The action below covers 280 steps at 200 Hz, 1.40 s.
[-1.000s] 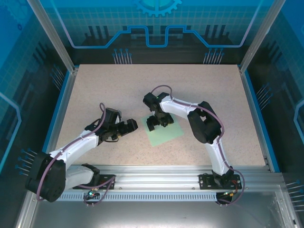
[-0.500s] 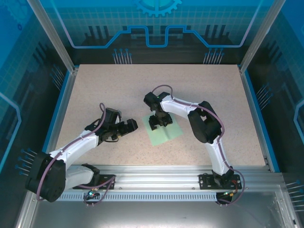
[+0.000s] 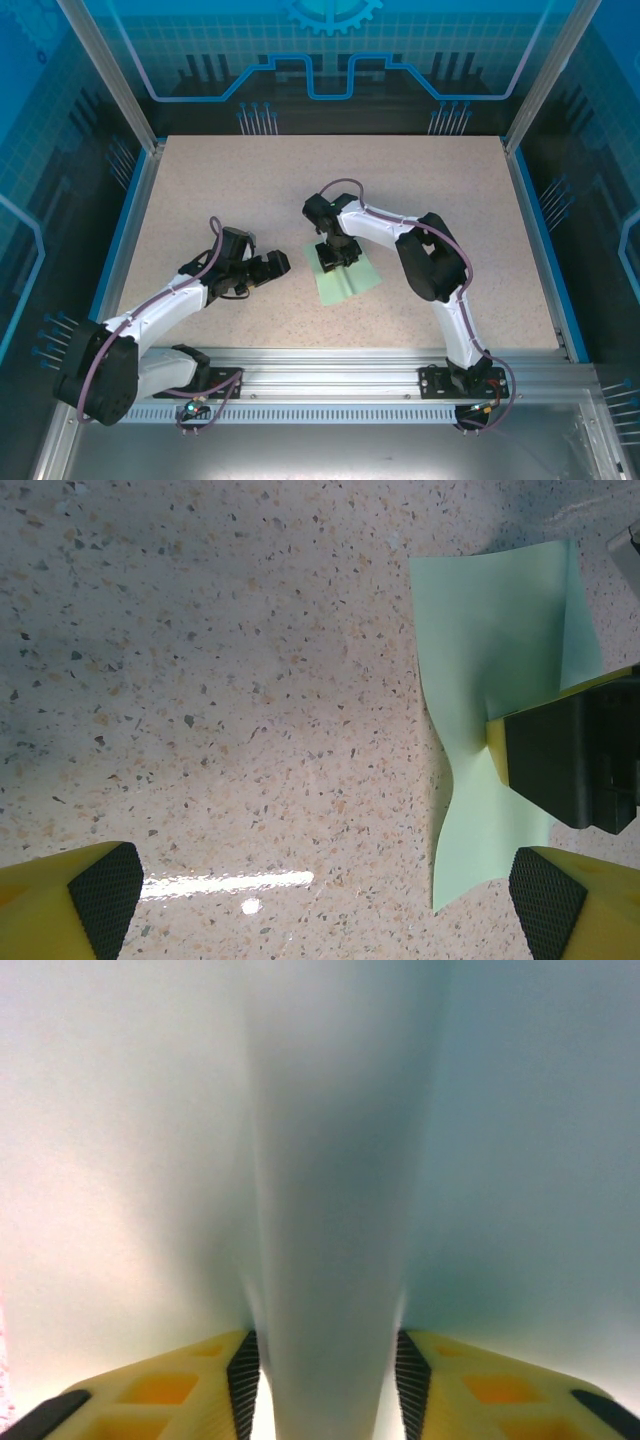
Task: Fold a paper plane with a square sheet of paper (pick it up from the middle)
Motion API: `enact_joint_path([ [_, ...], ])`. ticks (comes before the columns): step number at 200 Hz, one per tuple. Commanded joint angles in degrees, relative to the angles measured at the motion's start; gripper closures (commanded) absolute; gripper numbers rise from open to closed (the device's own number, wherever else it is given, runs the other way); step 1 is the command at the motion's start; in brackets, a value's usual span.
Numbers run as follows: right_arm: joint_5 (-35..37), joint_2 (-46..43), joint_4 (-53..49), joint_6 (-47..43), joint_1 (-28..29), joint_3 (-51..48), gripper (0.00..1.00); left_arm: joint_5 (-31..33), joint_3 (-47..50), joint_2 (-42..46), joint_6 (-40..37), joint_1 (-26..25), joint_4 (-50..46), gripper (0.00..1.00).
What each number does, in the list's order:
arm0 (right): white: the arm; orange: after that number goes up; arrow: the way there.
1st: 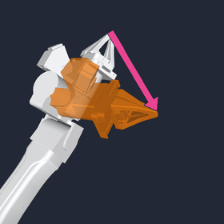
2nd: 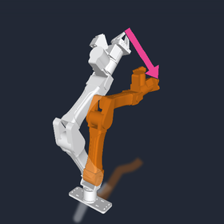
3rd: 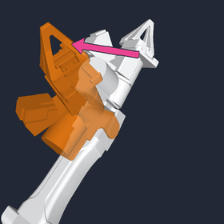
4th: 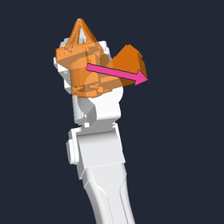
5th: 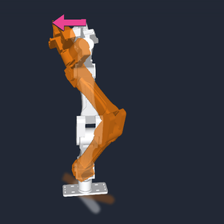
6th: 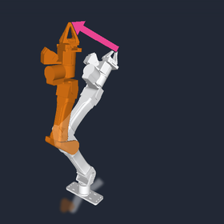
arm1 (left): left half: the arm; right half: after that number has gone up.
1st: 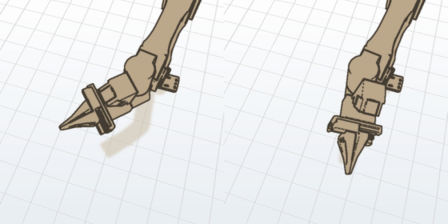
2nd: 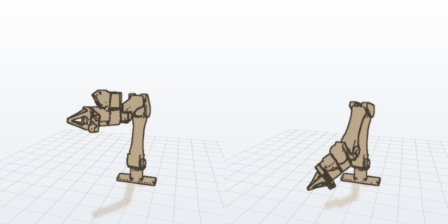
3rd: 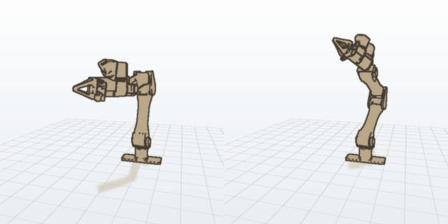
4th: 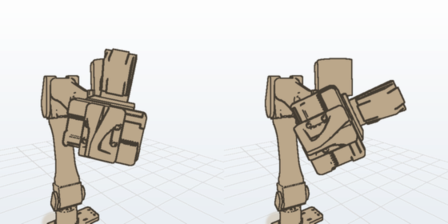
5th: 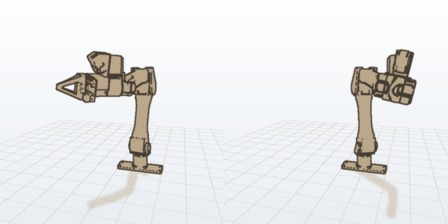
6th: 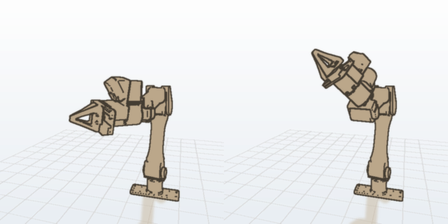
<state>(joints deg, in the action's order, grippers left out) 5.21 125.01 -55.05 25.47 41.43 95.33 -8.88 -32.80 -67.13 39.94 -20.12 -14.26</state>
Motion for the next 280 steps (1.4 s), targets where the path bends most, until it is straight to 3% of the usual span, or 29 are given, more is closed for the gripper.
enact_joint_path([
  [1,-2.49,-3.21,-0.56,-0.02,-0.37,-0.74,0.62,-0.52,-0.32,0.29,-1.66,-0.53,-1.12,0.02],
  [64,-8.25,-11.30,4.44,0.98,-1.97,-5.95,0.69,-0.26,-0.60,-0.11,-1.78,-0.47,-1.47,0.01],
  [143,-40.19,-25.22,29.66,8.85,-10.98,-22.09,0.66,-1.32,-1.56,1.44,-1.44,-0.53,-1.79,0.02],
  [168,-44.76,-25.30,36.86,12.94,-15.10,-28.16,0.65,-2.21,-1.78,2.27,-0.99,-0.66,-1.32,0.02],
  [189,-43.52,-24.18,36.14,11.72,-16.66,-30.88,0.63,-2.82,-2.14,2.11,-1.01,-1.19,-1.12,0.01],
  [241,-32.24,-24.02,28.08,4.88,-19.82,-34.94,0.53,-2.77,-4.53,-0.50,-1.27,-5.15,-0.77,0.01],
  [280,-26.27,-24.31,24.70,2.75,-20.85,-35.04,0.35,-2.19,-7.54,-4.25,-1.44,-8.44,-0.15,0.02],
])
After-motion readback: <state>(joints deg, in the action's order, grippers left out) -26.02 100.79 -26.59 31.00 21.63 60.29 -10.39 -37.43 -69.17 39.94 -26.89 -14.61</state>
